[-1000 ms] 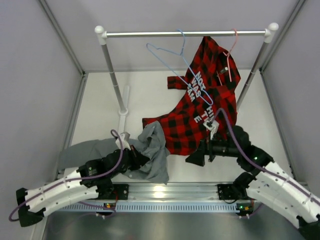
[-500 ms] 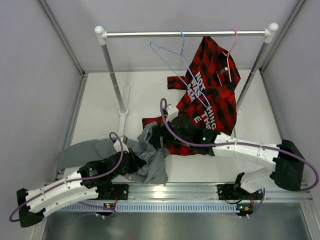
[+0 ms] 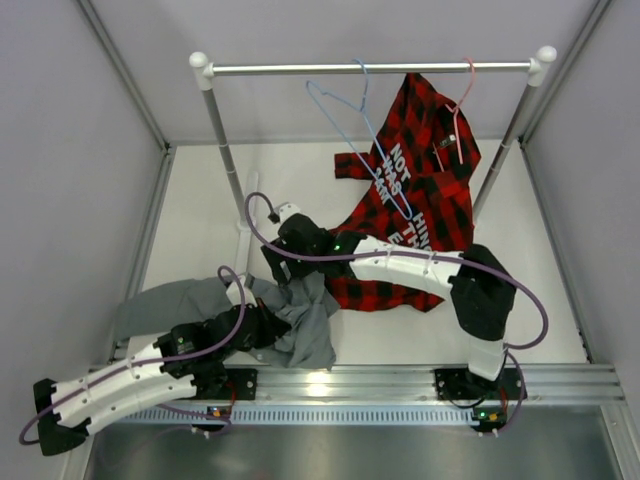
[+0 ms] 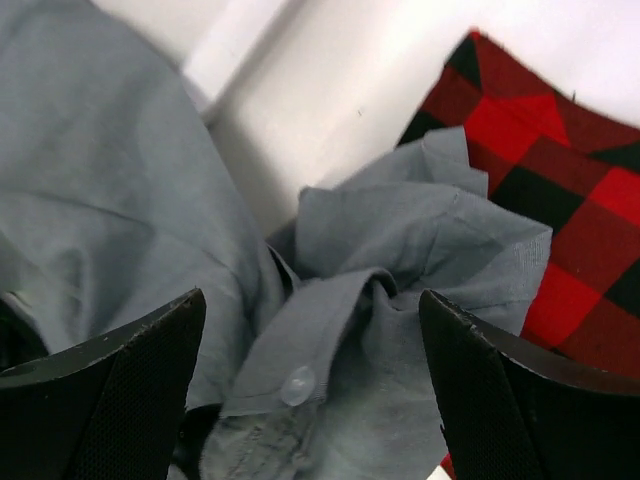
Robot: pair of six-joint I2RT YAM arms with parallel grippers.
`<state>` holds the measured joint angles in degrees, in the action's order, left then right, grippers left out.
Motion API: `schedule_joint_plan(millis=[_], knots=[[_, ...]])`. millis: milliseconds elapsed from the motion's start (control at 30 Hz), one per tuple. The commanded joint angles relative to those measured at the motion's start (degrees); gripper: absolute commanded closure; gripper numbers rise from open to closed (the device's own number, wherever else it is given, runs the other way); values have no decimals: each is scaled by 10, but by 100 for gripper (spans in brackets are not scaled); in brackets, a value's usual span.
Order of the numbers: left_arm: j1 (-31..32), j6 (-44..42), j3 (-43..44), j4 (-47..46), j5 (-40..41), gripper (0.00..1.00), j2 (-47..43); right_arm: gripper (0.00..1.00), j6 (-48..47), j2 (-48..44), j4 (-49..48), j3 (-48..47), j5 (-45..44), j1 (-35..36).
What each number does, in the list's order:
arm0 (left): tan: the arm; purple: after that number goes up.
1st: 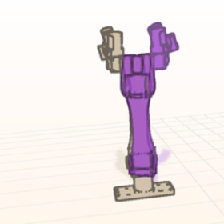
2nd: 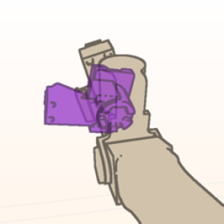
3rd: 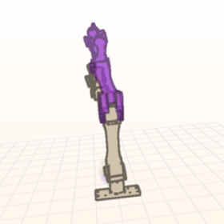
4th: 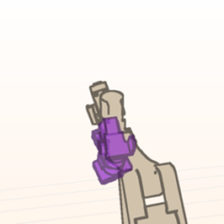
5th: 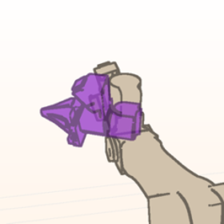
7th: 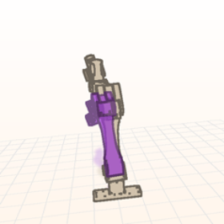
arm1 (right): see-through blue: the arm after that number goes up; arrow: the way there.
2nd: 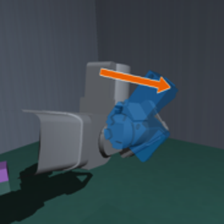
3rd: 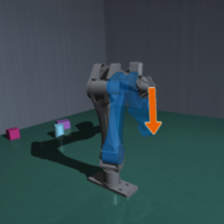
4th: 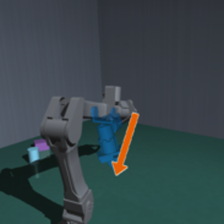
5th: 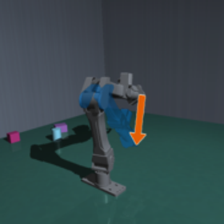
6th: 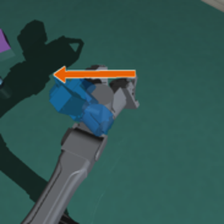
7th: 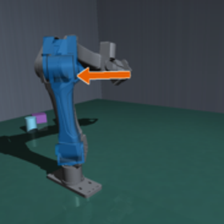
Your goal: Place the shirt on the hanger
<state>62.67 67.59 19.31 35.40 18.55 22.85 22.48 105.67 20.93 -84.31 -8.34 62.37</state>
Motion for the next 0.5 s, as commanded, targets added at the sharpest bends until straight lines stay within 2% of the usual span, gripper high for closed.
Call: schedule_joint_plan(millis=[0, 67, 133, 200, 233, 300, 367, 467], knots=[[2, -7, 7, 27, 18, 100, -4, 16, -10, 13, 59, -31, -5, 3], [2, -12, 14, 36, 26, 100, 1, 17, -14, 9, 62, -31, -10, 3], [2, -16, 23, 41, 35, 100, 5, 30, -22, 9, 73, -40, 2, 4], [2, -17, 27, 40, 39, 100, 9, 53, -29, 13, 76, -45, 17, 2], [2, -19, 30, 40, 40, 100, 11, 74, -31, 10, 69, -42, 24, 2], [2, -23, 35, 41, 44, 100, 14, 100, -41, -9, 51, -27, 29, -3], [2, -36, 44, 40, 48, 100, 18, 100, -31, -55, 26, -4, 21, -17], [2, -64, 73, 42, 68, 100, 24, 100, -4, -142, -49, 90, 11, -35]])
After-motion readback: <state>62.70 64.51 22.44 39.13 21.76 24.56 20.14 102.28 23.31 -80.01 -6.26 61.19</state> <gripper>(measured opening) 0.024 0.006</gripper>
